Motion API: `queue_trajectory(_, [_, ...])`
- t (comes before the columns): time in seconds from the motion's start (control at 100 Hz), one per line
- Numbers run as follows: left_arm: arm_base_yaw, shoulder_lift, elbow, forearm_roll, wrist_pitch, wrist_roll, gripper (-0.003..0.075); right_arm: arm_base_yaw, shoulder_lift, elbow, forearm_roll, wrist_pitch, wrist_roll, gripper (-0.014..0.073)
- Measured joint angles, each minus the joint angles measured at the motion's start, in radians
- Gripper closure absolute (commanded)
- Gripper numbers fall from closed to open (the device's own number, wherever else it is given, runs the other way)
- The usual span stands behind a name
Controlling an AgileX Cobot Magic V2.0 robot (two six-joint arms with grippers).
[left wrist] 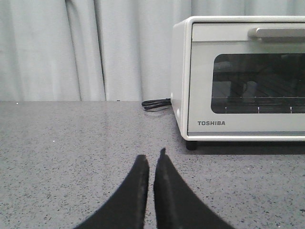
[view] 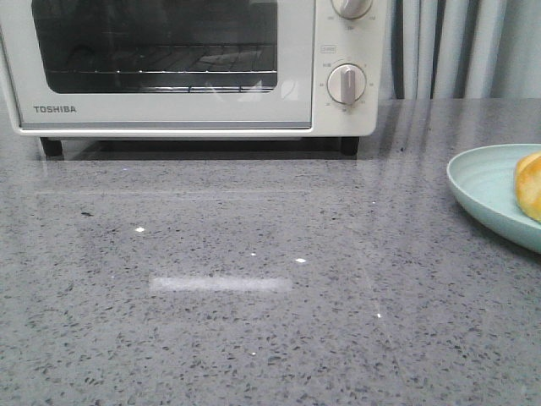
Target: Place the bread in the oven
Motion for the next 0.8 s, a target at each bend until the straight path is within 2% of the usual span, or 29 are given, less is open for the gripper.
queue_trajectory(0.71, [0.0,0.0,0.0,0.0,0.0,0.0,0.074,0.0,0.0,0.0,0.0,0.0,0.0,0.0638])
queue_trajectory(0.8, [0.0,0.0,0.0,0.0,-0.026,0.0,0.074,0.0,0.0,0.0,0.0,-0.051,0.0,0.0638])
